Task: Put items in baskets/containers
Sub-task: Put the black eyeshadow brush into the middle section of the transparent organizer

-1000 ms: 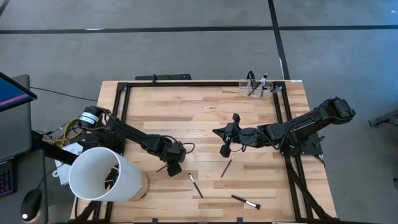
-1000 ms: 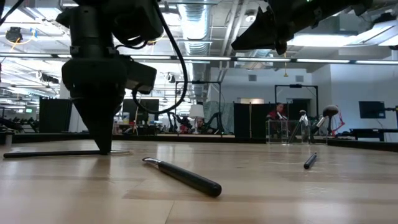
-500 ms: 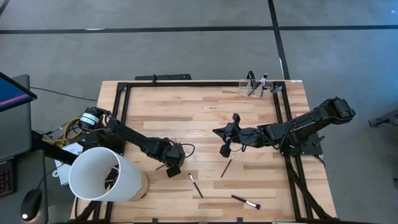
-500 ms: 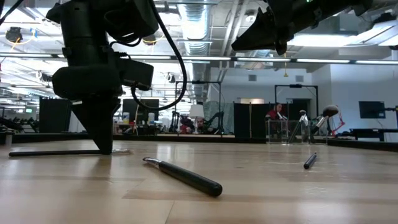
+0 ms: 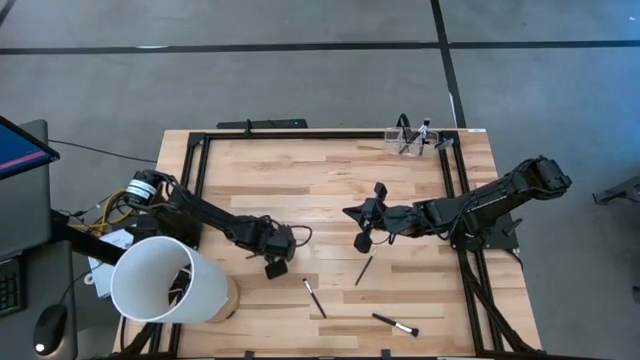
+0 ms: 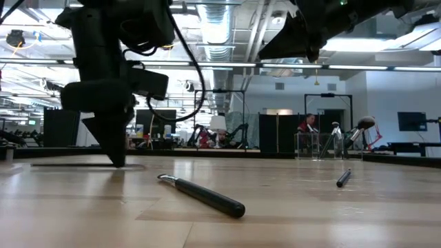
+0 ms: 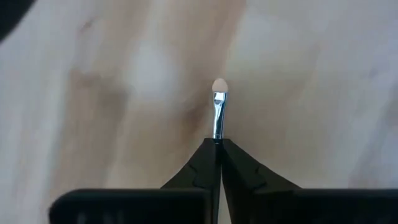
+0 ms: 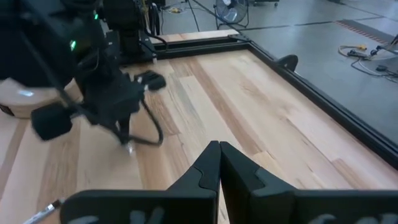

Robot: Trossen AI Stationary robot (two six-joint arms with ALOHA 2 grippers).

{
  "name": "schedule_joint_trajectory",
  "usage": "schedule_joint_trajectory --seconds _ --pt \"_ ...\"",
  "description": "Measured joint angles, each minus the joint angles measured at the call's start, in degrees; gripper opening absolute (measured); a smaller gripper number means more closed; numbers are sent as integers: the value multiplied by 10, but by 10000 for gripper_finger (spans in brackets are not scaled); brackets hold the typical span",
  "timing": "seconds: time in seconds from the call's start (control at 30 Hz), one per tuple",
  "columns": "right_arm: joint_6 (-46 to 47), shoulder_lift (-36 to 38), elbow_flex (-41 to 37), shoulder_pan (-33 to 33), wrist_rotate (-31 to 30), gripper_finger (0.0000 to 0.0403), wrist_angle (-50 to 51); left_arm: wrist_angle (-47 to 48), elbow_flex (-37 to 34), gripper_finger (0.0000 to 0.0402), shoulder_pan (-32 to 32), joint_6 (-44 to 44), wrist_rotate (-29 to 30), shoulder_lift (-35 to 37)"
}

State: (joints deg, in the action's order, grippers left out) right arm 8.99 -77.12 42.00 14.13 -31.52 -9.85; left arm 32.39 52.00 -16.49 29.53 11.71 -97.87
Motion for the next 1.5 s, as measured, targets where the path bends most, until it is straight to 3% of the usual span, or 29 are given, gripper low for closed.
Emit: schedule_joint_trajectory --seconds 0.33,0.57,0.9,1.13,1.33,1.5 --pt "-4 0 -3 -8 2 0 56 -130 2 12 24 -101 25 126" --pt "-34 0 -28 -8 30 0 45 -274 2 12 58 -206 14 147" --pt "-48 7 -30 -9 31 0 67 -442 0 13 109 -274 -121 147" --pt "-45 62 -30 3 29 0 79 -680 -98 13 147 -268 -198 145" --pt "-62 55 -30 22 88 0 -33 -873 -162 12 193 -256 -278 145" --pt "-99 -6 -30 19 136 0 -188 -919 -175 12 202 -243 -291 145"
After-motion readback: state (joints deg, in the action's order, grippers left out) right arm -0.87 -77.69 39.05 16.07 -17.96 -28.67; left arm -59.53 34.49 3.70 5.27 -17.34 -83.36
